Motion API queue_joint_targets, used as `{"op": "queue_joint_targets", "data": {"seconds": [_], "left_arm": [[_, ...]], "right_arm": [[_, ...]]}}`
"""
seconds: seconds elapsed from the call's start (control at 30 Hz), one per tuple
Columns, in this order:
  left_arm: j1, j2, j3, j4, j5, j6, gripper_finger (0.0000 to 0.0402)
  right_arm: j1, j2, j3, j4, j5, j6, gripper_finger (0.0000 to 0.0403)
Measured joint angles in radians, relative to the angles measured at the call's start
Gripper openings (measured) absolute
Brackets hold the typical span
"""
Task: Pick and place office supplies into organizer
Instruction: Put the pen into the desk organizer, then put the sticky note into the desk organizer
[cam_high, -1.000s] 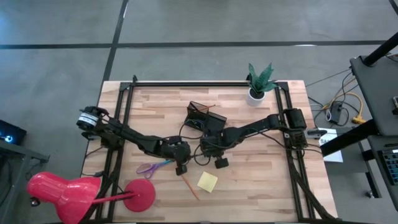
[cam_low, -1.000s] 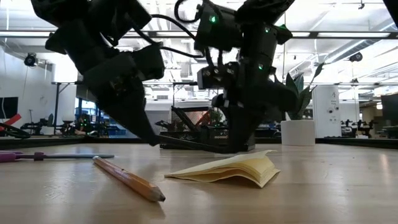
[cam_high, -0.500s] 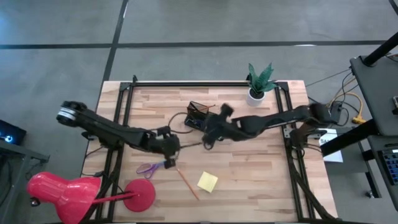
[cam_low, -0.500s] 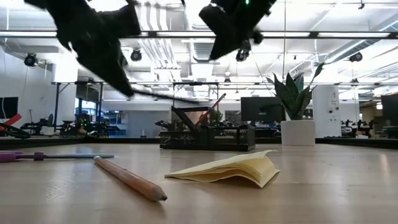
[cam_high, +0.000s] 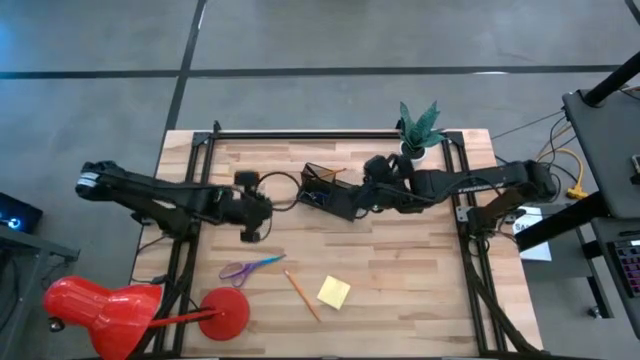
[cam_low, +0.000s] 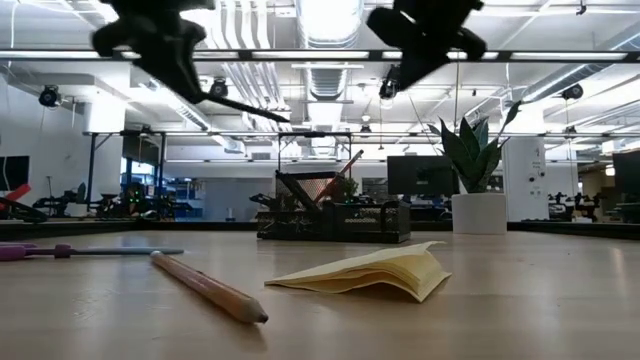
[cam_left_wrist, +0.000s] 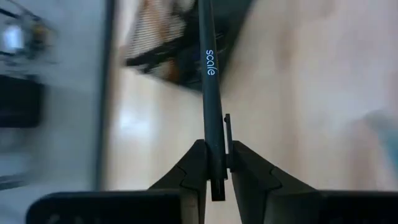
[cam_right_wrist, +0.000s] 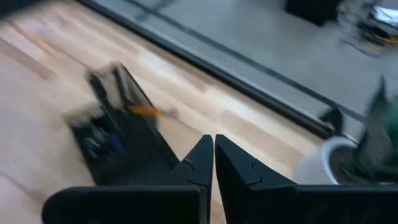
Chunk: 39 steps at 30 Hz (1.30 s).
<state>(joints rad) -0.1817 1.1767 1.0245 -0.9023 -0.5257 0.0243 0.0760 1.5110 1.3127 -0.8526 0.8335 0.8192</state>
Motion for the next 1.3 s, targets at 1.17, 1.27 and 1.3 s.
{"op": "queue_joint_targets", "data": {"seconds": [1.17, 1.27, 1.3], "left_arm": [[0.309, 0.666, 0.59, -0.144, -0.176, 1.057, 0.005], [0.306, 0.666, 0.588, -0.077, -0.175, 1.083, 0.0079], [0.306, 0.666, 0.588, -0.044, -0.176, 1.083, 0.0087]], "right_arm": [[0.179, 0.001, -0.009, -0.155, 0.034, 0.169, 0.0009], [0.181, 0.001, -0.009, -0.155, 0.034, 0.167, 0.0009], [0.182, 0.001, -0.009, -0.155, 0.034, 0.166, 0.0009]]}}
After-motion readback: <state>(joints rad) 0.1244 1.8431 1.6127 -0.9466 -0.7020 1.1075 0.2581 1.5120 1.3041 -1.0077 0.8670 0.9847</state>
